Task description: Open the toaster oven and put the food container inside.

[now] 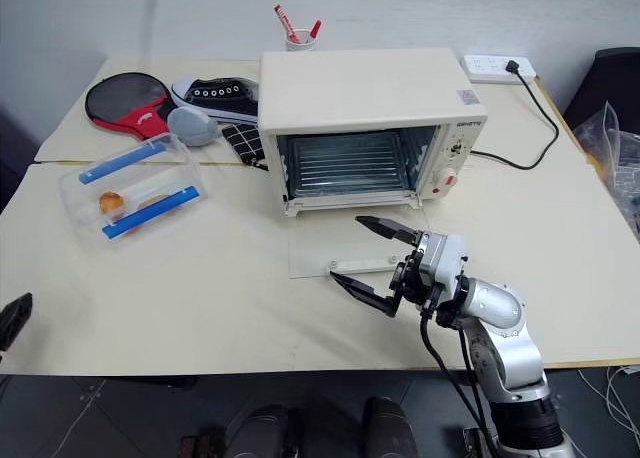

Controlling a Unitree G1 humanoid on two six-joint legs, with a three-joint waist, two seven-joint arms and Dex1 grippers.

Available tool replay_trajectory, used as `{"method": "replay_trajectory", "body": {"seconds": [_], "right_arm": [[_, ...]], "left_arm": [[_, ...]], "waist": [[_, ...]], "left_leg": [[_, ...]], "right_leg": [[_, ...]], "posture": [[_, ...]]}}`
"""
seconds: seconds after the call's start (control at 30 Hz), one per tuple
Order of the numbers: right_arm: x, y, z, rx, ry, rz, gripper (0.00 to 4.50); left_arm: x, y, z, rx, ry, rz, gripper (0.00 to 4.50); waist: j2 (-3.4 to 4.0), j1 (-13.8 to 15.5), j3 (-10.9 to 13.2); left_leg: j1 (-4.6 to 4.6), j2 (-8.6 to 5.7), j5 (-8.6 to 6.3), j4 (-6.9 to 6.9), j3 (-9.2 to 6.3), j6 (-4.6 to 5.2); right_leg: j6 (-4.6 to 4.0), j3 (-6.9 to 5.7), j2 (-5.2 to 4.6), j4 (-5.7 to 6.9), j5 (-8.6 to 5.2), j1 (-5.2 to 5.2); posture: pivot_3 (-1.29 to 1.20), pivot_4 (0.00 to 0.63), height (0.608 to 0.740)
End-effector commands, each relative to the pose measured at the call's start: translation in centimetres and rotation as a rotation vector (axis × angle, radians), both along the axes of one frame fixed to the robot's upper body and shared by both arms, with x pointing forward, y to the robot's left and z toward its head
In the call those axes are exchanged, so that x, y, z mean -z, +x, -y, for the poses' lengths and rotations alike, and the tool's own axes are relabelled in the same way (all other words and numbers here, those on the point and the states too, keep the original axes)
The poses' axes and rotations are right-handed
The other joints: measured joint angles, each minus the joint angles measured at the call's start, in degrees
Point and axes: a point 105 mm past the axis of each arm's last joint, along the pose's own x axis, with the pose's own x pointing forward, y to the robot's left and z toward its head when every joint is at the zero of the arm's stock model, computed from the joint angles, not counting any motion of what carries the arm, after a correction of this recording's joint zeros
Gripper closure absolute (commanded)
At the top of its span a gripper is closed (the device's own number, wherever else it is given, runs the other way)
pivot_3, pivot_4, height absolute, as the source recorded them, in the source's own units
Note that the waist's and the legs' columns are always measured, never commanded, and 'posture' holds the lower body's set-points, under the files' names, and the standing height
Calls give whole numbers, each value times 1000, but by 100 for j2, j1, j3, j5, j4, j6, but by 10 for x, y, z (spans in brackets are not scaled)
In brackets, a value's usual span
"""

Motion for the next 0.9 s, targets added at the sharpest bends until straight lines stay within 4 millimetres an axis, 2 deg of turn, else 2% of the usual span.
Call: {"method": "replay_trajectory", "body": {"seconds": [0.03,0.17,0.2,0.27,0.37,0.4,0.5,0.67,0.77,0.9], "right_arm": [[-11,-6,1,4,21,46,0],[-22,-2,17,67,20,72,0],[-21,-3,22,79,3,70,0],[-17,-5,27,86,-22,60,0],[-14,-8,29,95,-31,45,0],[-14,-10,29,101,-29,42,0],[-11,-15,31,119,-31,29,0],[-8,-21,37,145,-51,20,0],[-8,-22,39,161,-56,24,0],[-13,-21,40,179,-1,24,0]], "left_arm": [[-43,24,3,30,-40,88,24],[-77,73,21,165,-74,1,24],[-78,87,25,198,-100,-66,24],[-78,102,25,208,-105,-170,24],[-67,116,0,28,-69,-344,24],[-65,122,-3,-3,-63,-383,24],[-71,143,7,38,-72,-381,24],[-62,159,17,72,-74,-460,24],[-59,162,12,44,-51,-480,589],[-56,161,8,37,-39,-495,1804]], "waist": [[-14,5,-8],[-20,-13,-12],[-19,-7,-11],[-16,-22,-10],[-13,-82,-8],[-13,-102,-9],[-32,-164,-11],[-41,-158,-12],[-41,-156,-12],[-42,-147,-12]], "left_leg": [[0,-2,0,0,-5,0],[-1,-7,-1,0,-16,-5],[0,-9,-1,-1,-12,-5],[-1,-15,0,-3,-6,-4],[12,-10,-1,-13,31,-2],[12,-7,-2,-16,47,-3],[2,-8,-4,-12,74,-7],[6,-4,-3,-4,89,-11],[9,-3,-3,-3,91,-11],[9,-2,-3,-2,93,-11]], "right_leg": [[0,-9,-8,3,0,2],[-18,-62,-40,12,1,3],[-19,-78,-36,15,2,3],[-19,-103,-2,16,2,0],[-18,-108,6,18,2,-9],[-18,-114,10,15,2,-15],[-18,-124,31,19,2,-37],[-19,-113,40,25,2,-42],[-19,-110,40,28,1,-42],[-19,-106,39,33,1,-47]], "posture": [[0,150,740],[0,150,740],[0,150,740],[0,150,740],[0,150,740],[0,150,740],[0,150,740],[0,150,740],[0,150,740],[0,150,740]]}}
